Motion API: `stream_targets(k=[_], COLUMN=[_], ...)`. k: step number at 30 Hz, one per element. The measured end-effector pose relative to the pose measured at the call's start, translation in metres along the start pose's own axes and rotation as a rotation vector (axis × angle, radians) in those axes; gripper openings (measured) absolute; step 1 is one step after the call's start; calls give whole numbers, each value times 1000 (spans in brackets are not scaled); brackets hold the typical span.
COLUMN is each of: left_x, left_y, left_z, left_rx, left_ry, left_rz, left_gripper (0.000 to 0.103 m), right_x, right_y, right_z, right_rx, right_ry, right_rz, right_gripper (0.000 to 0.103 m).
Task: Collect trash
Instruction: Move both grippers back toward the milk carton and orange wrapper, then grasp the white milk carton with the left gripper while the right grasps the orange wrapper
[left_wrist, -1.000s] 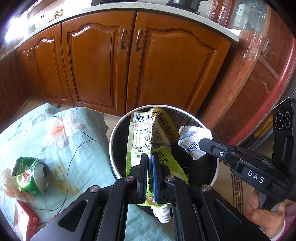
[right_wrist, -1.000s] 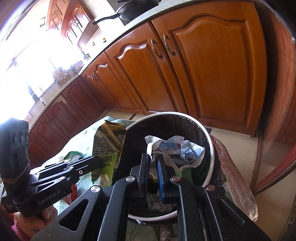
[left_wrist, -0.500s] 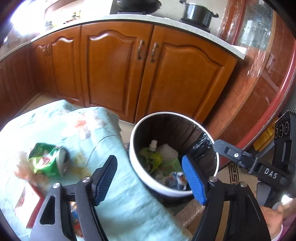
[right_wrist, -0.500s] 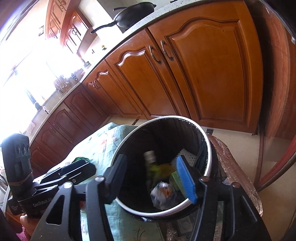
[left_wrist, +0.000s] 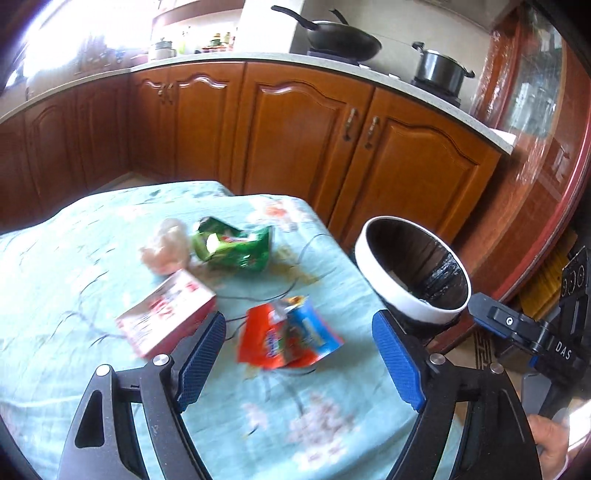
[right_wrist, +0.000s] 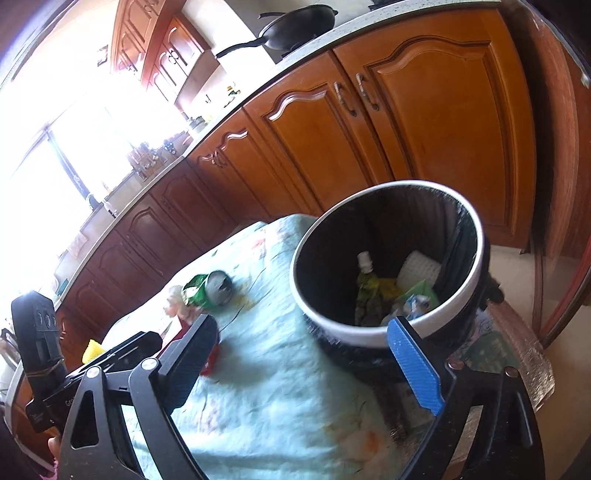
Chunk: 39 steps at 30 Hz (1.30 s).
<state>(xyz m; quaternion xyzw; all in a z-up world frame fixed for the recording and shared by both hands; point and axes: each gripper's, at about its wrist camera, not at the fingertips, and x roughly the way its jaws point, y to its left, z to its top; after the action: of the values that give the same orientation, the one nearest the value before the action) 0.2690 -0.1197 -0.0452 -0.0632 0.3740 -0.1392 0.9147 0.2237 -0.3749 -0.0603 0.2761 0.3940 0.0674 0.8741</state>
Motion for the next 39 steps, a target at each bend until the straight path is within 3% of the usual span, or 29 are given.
stream_targets(k=[10,12,13,16,24,35,38,39], left_x=[-45,-53,-55,-58,-42,13,30,36], left_y=[56,64,68,76,104,110,105,102], left_z=[-28,-31,-32,-37,-26,11,17,18], left_rx=[-90,-92,-87,-53,-31,140,177,193], left_ry=[-40,-63,-69,-68,20,89,112,119], left_rz=[91,101,106,116,84,49,46,47], left_gripper=[81,85,91,93,98,98,97,97], right_x=[14,18,20,24,47,91,106,111], right_y=[45,53,57,68,92,99,101,102], right_z=[-34,-37,-39,-46,-47,-39,-36,-36], right_rx=[-59,-76,-83,-104,-181,-216,-222,-224], right_ry=[52,62,67,76,109,186,216,228], right_rz=[33,38,40,44,51,65,68,68], right_gripper=[97,97,97,97,97,96,92,85])
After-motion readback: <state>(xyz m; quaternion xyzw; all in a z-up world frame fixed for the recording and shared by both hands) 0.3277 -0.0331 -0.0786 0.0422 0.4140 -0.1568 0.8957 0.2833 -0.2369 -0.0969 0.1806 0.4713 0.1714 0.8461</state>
